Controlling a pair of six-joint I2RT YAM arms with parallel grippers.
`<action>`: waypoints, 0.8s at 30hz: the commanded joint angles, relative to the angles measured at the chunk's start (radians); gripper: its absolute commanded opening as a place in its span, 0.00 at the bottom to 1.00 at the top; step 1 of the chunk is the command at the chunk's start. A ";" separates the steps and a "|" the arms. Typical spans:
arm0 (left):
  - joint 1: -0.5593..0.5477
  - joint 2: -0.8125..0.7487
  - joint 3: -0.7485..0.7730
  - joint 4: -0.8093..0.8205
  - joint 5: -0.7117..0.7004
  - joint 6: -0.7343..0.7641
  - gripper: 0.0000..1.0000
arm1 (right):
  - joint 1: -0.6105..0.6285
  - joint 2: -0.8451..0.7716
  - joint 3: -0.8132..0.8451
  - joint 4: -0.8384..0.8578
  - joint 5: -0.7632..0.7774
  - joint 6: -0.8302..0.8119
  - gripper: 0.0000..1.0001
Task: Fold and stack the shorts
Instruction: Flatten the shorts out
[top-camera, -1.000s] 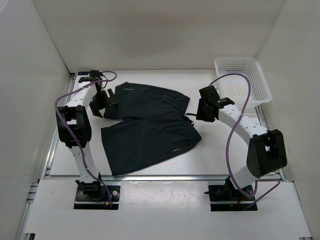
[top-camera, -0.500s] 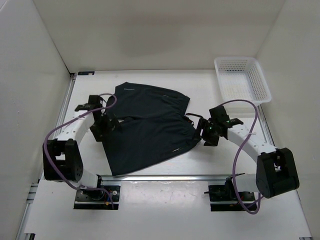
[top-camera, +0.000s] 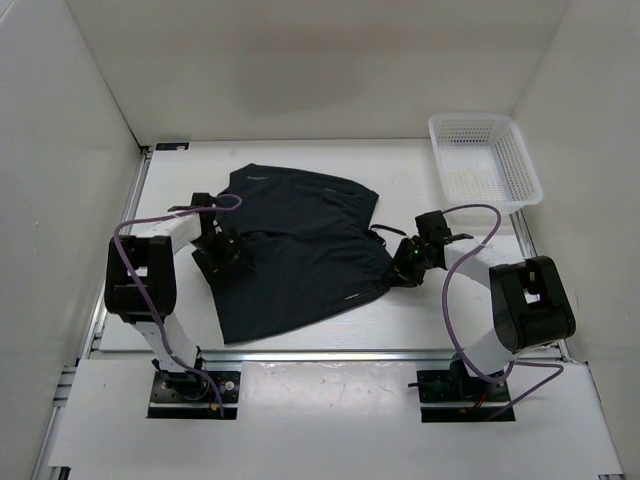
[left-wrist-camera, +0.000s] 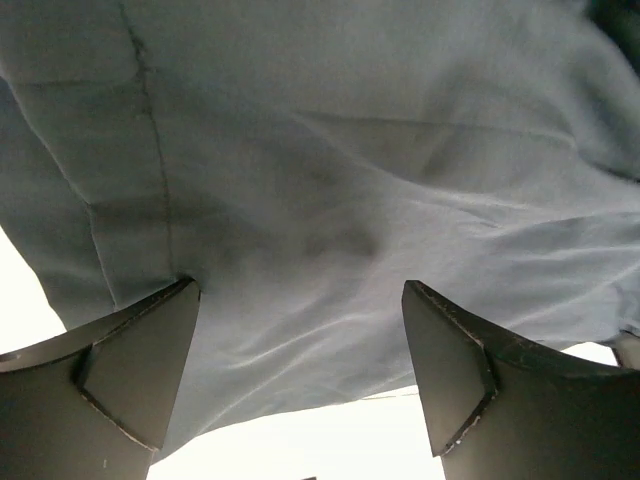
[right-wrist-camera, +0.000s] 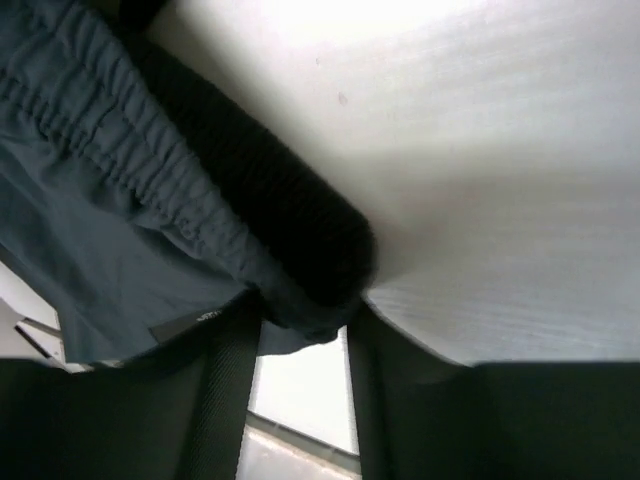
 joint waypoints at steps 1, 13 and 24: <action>-0.004 0.076 0.067 0.067 0.009 0.031 0.93 | -0.003 0.013 -0.002 0.061 0.017 0.025 0.36; -0.023 0.410 0.574 -0.098 0.021 0.129 0.92 | 0.030 -0.230 -0.152 -0.021 0.172 0.195 0.05; 0.069 -0.039 0.342 -0.189 -0.108 0.108 1.00 | 0.109 -0.313 -0.105 -0.126 0.376 0.235 0.78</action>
